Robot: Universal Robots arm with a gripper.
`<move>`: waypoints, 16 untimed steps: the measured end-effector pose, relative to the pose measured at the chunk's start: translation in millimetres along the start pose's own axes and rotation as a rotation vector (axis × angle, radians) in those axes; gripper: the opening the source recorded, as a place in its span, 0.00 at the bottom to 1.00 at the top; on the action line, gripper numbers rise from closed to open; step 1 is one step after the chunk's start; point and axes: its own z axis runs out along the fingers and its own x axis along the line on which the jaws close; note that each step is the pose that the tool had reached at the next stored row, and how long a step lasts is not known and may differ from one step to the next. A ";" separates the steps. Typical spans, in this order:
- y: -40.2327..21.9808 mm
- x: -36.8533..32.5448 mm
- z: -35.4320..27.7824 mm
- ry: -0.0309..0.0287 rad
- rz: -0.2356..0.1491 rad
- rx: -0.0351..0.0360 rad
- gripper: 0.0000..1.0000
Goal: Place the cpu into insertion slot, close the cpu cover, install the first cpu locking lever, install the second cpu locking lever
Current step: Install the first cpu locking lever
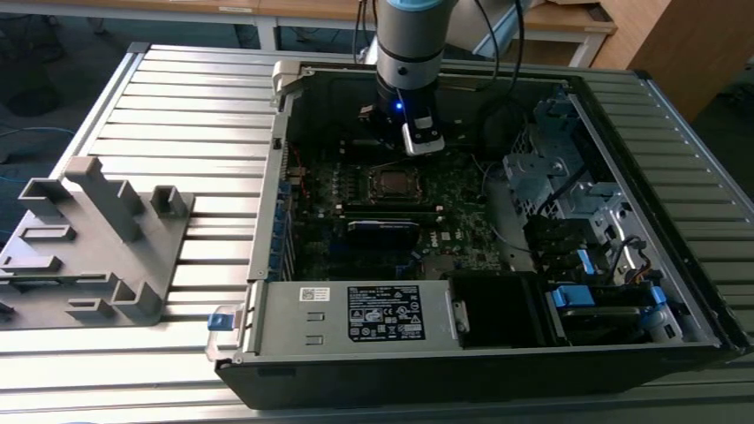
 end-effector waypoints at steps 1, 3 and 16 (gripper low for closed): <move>0.1 0.1 0.4 -0.0049 0.026 0.0004 0.11; 0.3 0.5 0.5 -0.0064 0.034 0.0005 0.11; 0.3 2.8 3.8 -0.0172 0.086 0.0009 0.11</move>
